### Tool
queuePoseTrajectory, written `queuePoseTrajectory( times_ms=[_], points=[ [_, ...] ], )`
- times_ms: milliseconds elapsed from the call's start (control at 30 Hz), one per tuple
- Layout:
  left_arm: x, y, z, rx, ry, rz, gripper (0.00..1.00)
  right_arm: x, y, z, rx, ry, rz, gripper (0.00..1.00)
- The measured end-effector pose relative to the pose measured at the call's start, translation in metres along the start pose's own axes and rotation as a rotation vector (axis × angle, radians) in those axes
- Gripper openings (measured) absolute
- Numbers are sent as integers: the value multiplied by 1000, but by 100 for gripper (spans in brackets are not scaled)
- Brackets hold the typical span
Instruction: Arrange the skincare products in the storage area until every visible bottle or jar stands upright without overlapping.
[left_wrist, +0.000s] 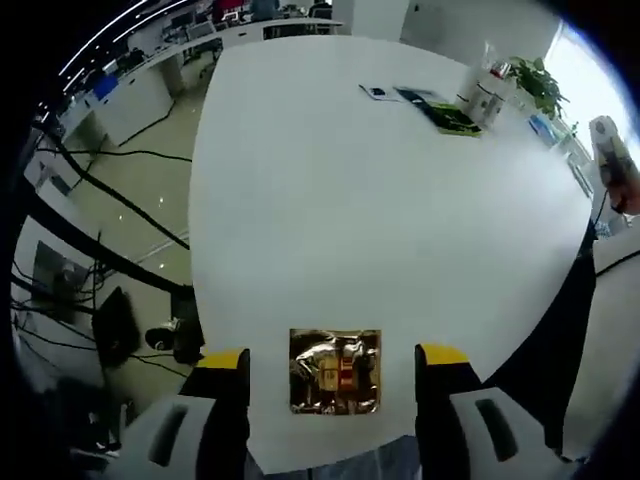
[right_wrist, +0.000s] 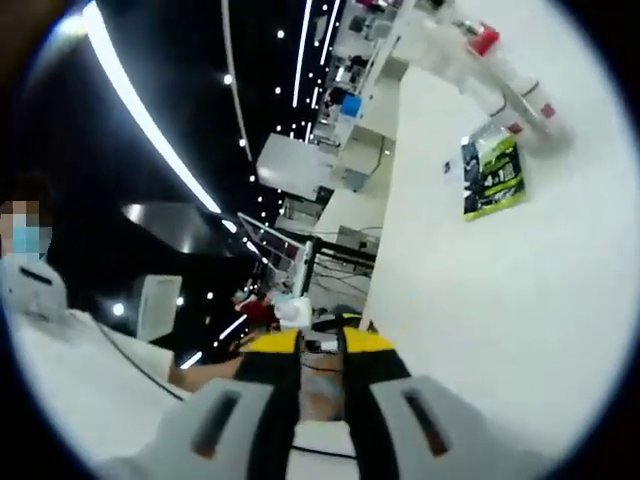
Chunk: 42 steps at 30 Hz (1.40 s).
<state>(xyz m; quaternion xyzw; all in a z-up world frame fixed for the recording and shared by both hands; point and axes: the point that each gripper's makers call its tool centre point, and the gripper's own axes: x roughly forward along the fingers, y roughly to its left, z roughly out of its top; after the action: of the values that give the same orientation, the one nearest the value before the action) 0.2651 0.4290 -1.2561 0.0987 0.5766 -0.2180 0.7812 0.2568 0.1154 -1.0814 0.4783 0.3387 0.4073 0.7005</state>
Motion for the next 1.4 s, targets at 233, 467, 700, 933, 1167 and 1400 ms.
queuePoseTrajectory(
  times_ms=[233, 467, 700, 933, 1167, 1400],
  points=[
    [4, 2, -9, 46, 19, 34, 64, 0, 1, 2, -16, 30, -5, 14],
    [3, 0, -10, 38, 34, 63, 54, 1, -2, -5, -69, 88, -35, 14],
    [5, -15, -7, -30, -16, 77, 39, 9, 5, 0, -83, 92, -15, 14],
    [9, -27, 3, -125, -50, 25, 39, 7, 10, 17, -93, 51, -4, 14],
    [0, -57, 31, -170, -161, -34, 39, 6, 10, 11, -109, 77, 2, 14],
    [-21, -97, 83, -250, -312, -164, 39, 21, 7, 8, -92, 67, 15, 17]
  ],
)
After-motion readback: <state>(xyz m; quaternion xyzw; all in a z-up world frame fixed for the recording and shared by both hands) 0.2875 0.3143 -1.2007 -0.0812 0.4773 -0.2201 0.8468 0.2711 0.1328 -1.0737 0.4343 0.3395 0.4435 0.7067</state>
